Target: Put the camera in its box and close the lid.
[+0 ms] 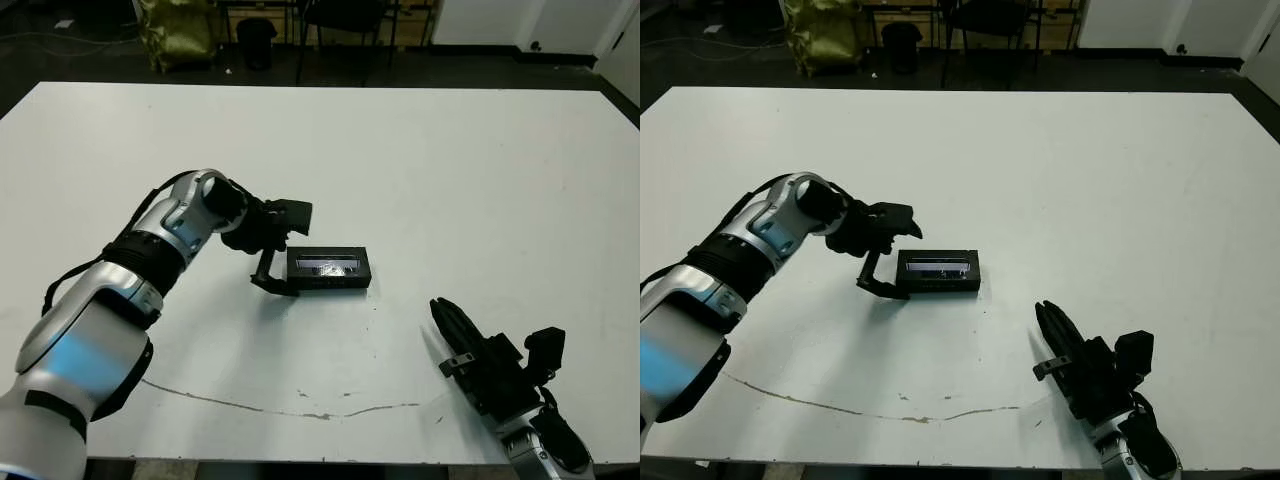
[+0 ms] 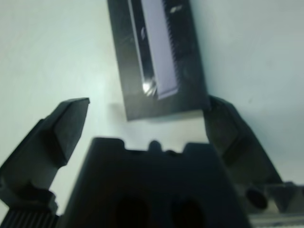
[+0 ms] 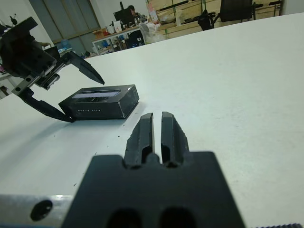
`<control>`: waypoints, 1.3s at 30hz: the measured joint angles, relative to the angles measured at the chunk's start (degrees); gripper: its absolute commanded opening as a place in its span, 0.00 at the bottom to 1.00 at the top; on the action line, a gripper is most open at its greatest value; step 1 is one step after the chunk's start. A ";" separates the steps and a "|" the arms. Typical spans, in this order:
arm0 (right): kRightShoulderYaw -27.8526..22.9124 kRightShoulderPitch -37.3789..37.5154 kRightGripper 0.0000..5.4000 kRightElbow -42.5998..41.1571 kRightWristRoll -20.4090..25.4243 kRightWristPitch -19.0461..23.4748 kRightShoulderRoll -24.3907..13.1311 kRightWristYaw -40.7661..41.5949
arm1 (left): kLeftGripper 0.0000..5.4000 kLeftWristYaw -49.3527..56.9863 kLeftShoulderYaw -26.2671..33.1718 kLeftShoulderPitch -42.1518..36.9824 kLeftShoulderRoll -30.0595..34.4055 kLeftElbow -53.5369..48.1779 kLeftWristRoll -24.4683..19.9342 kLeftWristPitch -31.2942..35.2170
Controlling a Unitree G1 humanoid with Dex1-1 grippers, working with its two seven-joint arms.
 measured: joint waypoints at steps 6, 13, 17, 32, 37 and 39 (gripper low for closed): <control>-0.07 0.19 0.00 -0.59 0.31 0.04 -0.34 -0.01 | 1.00 2.74 -0.18 -0.27 5.54 3.56 1.20 -4.13; -0.05 0.25 0.00 -1.90 0.56 1.28 -0.86 -0.11 | 1.00 6.56 -0.95 0.48 13.15 4.63 4.45 -6.65; -0.05 0.26 0.00 -2.29 0.21 2.26 -1.18 -0.46 | 1.00 6.98 -1.75 1.07 18.20 4.62 8.35 -7.58; -0.06 -0.11 0.00 -2.30 0.39 3.76 -1.28 -0.28 | 0.66 11.40 22.14 13.78 16.75 -6.52 -10.47 9.07; -0.02 -0.16 0.00 -2.66 0.41 3.70 -1.10 -0.42 | 0.43 16.17 26.59 21.84 13.48 -30.86 -17.09 19.60; -0.03 0.21 0.00 -2.75 0.26 3.71 -1.14 -0.70 | 0.33 17.56 26.79 24.73 12.36 -38.26 -18.84 23.80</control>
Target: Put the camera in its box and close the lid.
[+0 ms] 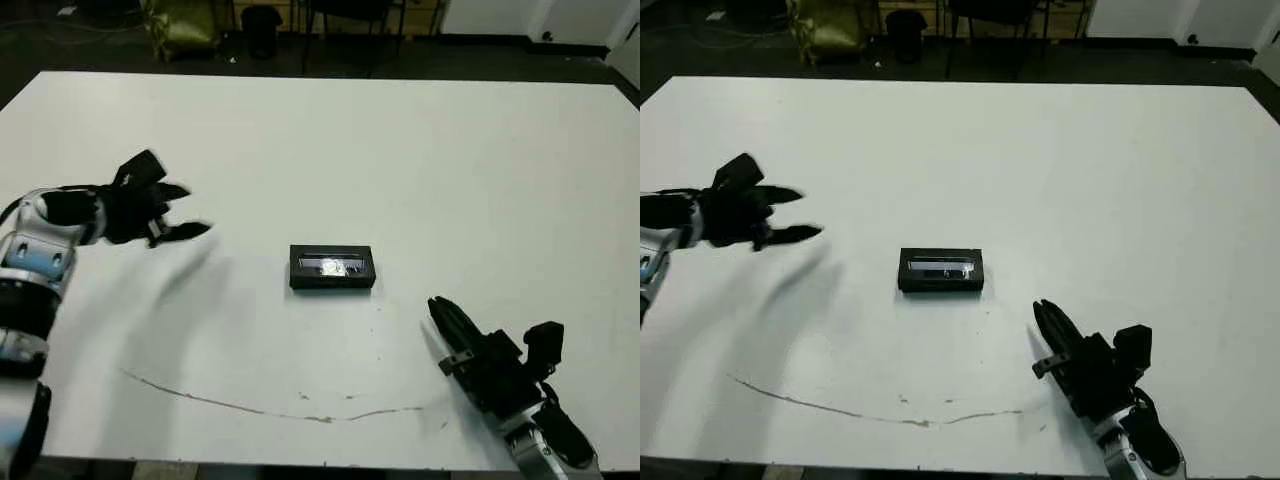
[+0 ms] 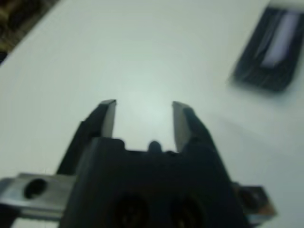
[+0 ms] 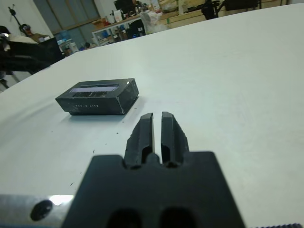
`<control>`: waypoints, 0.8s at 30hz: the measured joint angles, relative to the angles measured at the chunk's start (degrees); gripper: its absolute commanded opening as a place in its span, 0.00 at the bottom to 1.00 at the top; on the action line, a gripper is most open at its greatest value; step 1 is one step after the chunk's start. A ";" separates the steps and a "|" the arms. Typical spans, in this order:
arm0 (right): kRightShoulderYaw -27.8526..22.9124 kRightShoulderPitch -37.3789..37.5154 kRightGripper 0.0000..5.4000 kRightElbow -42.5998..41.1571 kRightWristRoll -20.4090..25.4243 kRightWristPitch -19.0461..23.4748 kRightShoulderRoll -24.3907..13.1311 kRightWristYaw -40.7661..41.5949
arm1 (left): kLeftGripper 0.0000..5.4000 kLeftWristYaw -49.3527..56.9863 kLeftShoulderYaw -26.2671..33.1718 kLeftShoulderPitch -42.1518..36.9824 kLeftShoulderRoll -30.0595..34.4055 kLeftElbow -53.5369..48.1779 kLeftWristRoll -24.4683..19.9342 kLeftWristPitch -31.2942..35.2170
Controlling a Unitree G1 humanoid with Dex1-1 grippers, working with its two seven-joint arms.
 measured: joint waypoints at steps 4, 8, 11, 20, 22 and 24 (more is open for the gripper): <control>-0.03 0.04 0.00 0.00 0.01 -0.01 -0.01 -0.02 | 0.15 1.07 -0.39 2.80 -2.39 -9.60 -3.36 7.03; -0.02 -0.04 0.00 0.07 -0.01 -0.02 -0.02 -0.02 | 0.01 2.00 -1.19 2.88 -5.27 -15.45 -6.74 13.06; -0.03 -0.02 0.00 0.07 -0.03 -0.01 -0.01 -0.11 | 0.01 2.68 -2.50 2.87 -7.25 -17.47 -7.79 14.80; -0.02 -0.13 0.00 -0.31 -0.03 0.10 -0.01 -0.56 | 0.01 7.80 -6.74 2.94 -11.77 -20.58 -7.08 16.56; -0.02 -0.15 0.00 -0.34 0.21 0.08 0.01 -0.36 | 0.01 9.18 -7.47 3.21 -13.03 -20.86 -7.00 16.90; -0.01 -0.21 0.00 0.13 0.31 -0.08 0.05 0.04 | 0.01 10.63 -8.02 3.58 -14.35 -20.93 -6.78 16.85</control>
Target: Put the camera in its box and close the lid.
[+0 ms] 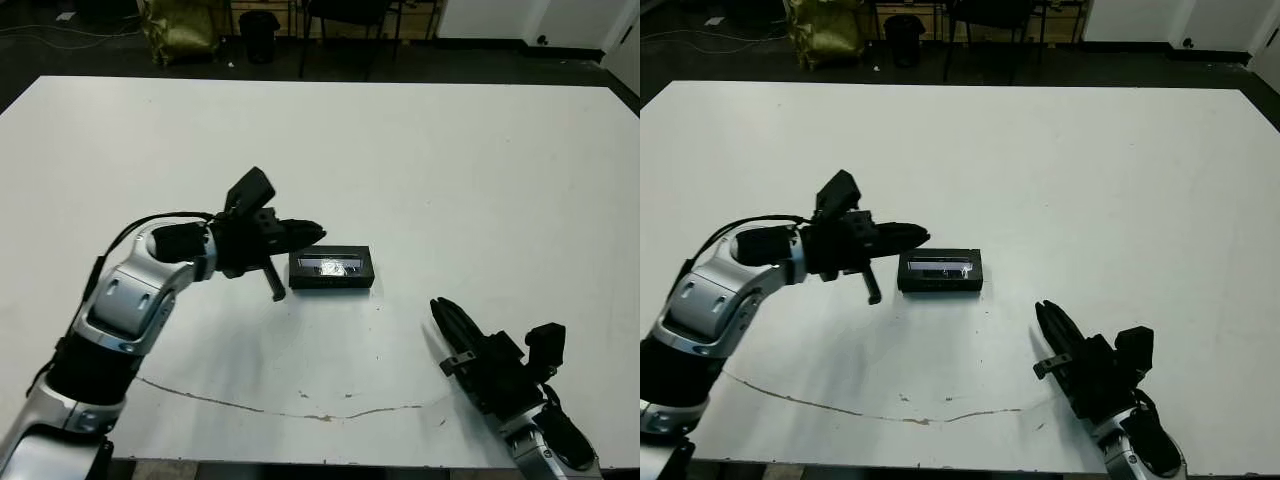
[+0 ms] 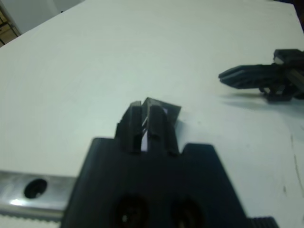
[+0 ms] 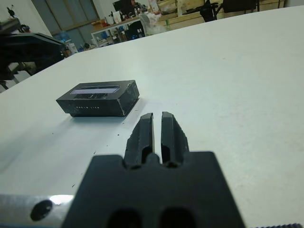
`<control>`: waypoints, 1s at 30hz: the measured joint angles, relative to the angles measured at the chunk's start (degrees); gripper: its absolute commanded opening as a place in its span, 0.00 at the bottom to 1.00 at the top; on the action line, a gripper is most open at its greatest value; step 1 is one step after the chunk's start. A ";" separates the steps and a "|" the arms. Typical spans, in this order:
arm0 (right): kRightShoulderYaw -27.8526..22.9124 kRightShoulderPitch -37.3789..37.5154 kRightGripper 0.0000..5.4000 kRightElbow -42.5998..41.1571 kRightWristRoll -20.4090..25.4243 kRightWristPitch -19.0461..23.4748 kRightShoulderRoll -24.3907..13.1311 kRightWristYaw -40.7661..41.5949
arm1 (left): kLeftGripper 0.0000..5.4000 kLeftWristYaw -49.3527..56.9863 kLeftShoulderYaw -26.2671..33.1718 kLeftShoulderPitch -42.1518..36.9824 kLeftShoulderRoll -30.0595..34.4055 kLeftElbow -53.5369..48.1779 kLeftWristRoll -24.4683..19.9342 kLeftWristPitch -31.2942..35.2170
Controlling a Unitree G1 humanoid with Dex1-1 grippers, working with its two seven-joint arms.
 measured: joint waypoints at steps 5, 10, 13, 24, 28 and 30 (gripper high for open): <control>0.01 -0.16 0.00 0.48 -0.16 -0.57 0.14 0.11 | 0.01 3.48 -1.99 0.28 -2.57 0.36 1.52 -0.08; -0.01 0.00 0.00 0.48 -0.07 -0.59 0.17 0.07 | 0.01 4.49 -4.61 1.06 -3.20 3.39 4.17 -1.64; -0.02 0.03 0.00 0.64 -0.29 -0.70 0.17 0.01 | 0.01 5.47 -5.54 2.26 -3.53 5.21 5.65 -2.71; 0.06 0.28 0.00 0.48 -0.39 -0.67 0.16 -0.23 | 0.01 7.01 -7.90 4.54 -3.69 7.36 10.43 -6.94; 0.04 0.29 0.00 0.49 -0.14 -0.54 0.11 0.00 | 0.01 6.94 -8.08 4.88 -3.40 8.56 10.57 -8.13; 0.03 0.28 0.00 0.59 0.01 -0.57 0.11 0.49 | 0.01 6.92 -8.15 5.01 -3.32 8.79 10.57 -8.19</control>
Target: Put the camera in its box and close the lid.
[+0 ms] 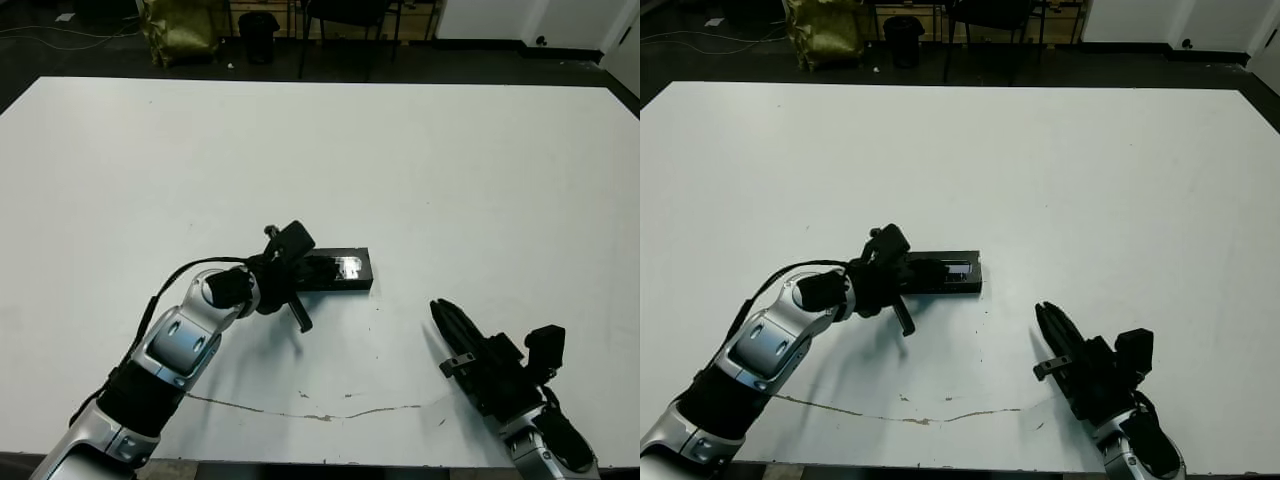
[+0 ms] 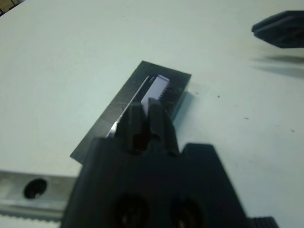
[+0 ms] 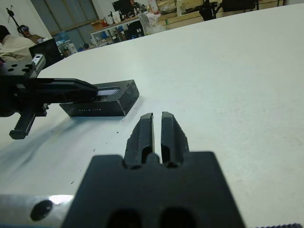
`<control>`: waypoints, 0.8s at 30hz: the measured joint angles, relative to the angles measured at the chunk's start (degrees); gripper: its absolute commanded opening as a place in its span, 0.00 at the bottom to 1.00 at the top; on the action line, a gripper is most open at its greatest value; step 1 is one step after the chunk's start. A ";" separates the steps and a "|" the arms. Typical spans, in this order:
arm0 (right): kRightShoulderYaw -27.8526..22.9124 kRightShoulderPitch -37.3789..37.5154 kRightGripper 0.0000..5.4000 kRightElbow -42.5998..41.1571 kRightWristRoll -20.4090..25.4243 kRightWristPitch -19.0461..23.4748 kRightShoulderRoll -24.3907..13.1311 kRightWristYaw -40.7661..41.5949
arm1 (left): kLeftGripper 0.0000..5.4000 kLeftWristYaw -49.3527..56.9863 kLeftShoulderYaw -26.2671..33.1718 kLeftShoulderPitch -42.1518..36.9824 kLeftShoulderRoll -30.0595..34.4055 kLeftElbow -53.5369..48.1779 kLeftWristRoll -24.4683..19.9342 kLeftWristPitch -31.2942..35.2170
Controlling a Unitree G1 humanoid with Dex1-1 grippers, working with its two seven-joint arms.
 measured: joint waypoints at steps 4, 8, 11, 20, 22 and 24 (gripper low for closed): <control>-0.01 0.05 0.00 -0.12 -0.06 0.08 0.00 -0.18 | 0.01 -0.11 -0.17 0.08 0.22 0.52 0.28 -0.53; 0.00 0.05 0.00 -0.10 -0.14 0.08 -0.01 -0.37 | 0.01 -0.16 0.09 0.20 0.22 2.03 0.31 -2.15; -0.01 0.06 0.00 -0.11 0.00 0.09 -0.02 -0.42 | 0.01 -0.24 0.67 0.33 0.23 3.30 0.31 -3.51; -0.01 0.11 0.00 -0.36 0.53 0.09 -0.01 -0.38 | 0.01 -1.04 8.09 5.93 1.74 -4.61 -5.40 1.23; -0.04 0.17 0.00 -1.12 0.51 0.10 -0.07 -0.62 | 0.01 -0.47 11.55 8.57 2.53 -9.30 -8.07 4.08; -0.27 0.21 0.00 -2.63 0.53 0.29 -0.12 -1.28 | 0.01 0.50 16.13 10.93 2.68 -14.87 -11.87 5.85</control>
